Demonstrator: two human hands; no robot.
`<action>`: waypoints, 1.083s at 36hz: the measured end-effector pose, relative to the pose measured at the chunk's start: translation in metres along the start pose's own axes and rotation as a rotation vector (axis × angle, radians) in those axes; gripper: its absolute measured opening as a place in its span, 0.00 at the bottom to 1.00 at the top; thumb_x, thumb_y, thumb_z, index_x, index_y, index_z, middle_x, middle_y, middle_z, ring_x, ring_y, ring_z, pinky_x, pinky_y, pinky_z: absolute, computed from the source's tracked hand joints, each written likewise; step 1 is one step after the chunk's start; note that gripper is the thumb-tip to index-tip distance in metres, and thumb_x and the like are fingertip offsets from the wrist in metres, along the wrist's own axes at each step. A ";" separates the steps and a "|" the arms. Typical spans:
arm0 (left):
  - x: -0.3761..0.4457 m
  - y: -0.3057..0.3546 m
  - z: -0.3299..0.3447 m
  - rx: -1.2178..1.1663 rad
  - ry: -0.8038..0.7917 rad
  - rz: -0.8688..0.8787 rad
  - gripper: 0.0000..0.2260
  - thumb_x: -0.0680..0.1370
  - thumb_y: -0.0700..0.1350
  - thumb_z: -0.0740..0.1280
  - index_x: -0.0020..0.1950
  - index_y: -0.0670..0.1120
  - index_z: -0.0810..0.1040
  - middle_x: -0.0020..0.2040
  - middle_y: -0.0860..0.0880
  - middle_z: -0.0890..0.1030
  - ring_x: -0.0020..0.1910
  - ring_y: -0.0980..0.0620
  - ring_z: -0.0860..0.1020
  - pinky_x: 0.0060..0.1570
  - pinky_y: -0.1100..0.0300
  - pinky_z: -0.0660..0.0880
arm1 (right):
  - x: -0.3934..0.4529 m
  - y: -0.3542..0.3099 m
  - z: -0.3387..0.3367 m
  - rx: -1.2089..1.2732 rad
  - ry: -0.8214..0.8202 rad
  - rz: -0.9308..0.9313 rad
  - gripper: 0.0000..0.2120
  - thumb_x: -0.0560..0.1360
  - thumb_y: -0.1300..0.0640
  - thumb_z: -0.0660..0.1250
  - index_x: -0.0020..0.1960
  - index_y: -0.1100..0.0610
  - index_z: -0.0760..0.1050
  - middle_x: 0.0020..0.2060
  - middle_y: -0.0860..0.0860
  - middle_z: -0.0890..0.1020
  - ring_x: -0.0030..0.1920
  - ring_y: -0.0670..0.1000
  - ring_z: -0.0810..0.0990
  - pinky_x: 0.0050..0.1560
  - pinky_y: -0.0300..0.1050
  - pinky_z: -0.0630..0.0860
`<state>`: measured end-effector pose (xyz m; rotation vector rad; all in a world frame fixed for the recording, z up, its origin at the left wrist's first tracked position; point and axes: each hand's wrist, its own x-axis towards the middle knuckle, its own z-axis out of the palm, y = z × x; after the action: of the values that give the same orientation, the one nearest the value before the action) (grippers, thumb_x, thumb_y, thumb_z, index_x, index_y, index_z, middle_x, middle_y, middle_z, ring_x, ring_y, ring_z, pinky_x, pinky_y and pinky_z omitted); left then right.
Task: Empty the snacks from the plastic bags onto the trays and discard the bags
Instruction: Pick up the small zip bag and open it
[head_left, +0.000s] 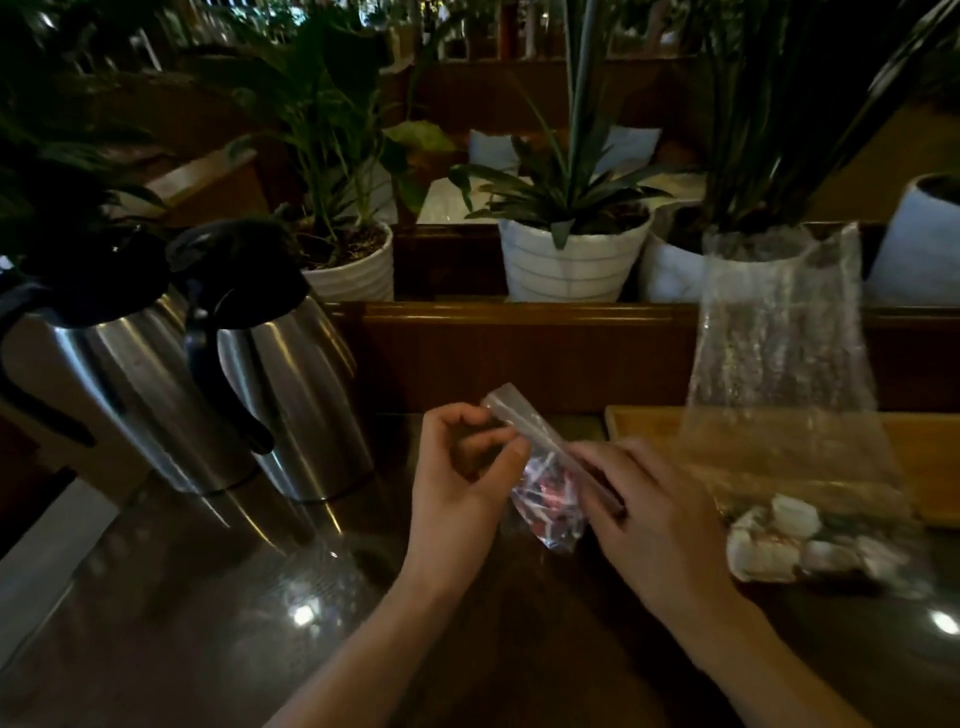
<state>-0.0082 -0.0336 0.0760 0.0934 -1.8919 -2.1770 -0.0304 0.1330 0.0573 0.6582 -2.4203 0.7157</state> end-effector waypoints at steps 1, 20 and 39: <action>-0.005 -0.003 0.001 -0.012 0.010 -0.041 0.13 0.76 0.36 0.68 0.57 0.46 0.71 0.48 0.51 0.83 0.48 0.55 0.84 0.43 0.64 0.80 | -0.003 0.000 0.001 -0.005 -0.003 -0.012 0.13 0.74 0.54 0.68 0.56 0.58 0.80 0.47 0.51 0.80 0.40 0.45 0.76 0.38 0.31 0.70; -0.023 -0.021 -0.005 0.135 -0.161 -0.325 0.07 0.79 0.45 0.66 0.51 0.45 0.82 0.44 0.49 0.85 0.40 0.55 0.82 0.36 0.61 0.78 | -0.028 -0.005 0.002 0.041 -0.222 0.017 0.20 0.73 0.51 0.67 0.64 0.56 0.77 0.57 0.52 0.79 0.53 0.50 0.80 0.45 0.38 0.77; -0.012 -0.019 -0.004 0.298 -0.327 -0.197 0.05 0.78 0.44 0.66 0.48 0.47 0.82 0.43 0.49 0.84 0.41 0.54 0.82 0.40 0.61 0.78 | -0.006 -0.011 -0.019 0.292 -0.344 0.282 0.17 0.69 0.50 0.73 0.57 0.44 0.80 0.46 0.40 0.84 0.43 0.38 0.81 0.44 0.34 0.78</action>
<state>0.0016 -0.0320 0.0550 -0.0248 -2.4792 -2.1166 -0.0133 0.1382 0.0709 0.5952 -2.7879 1.1711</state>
